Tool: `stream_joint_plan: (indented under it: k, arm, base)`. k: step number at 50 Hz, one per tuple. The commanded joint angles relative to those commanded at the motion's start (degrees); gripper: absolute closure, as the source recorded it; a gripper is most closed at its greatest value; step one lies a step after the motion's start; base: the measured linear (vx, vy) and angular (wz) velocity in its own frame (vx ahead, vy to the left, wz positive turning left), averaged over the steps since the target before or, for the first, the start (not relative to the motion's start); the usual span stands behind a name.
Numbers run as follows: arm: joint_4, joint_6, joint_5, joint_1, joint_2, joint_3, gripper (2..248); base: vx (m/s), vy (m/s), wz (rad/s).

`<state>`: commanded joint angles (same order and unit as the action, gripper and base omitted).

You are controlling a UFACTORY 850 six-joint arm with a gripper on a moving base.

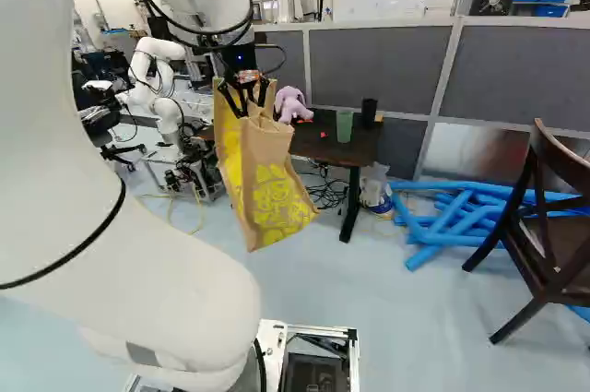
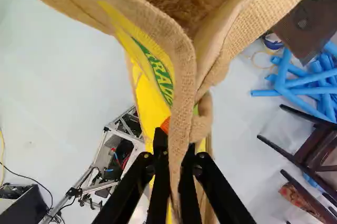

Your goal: Pick up the bag on the ground and place it on the table

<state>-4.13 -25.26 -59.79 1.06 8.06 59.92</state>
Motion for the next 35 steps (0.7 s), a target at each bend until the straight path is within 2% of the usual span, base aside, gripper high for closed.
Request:
stream_joint_plan:
  k: [35]
  arm:
    - [0.0, 0.0, 0.0, 0.0, 0.0, 0.0, 228]
  base:
    - [0.116, 0.081, -0.018]
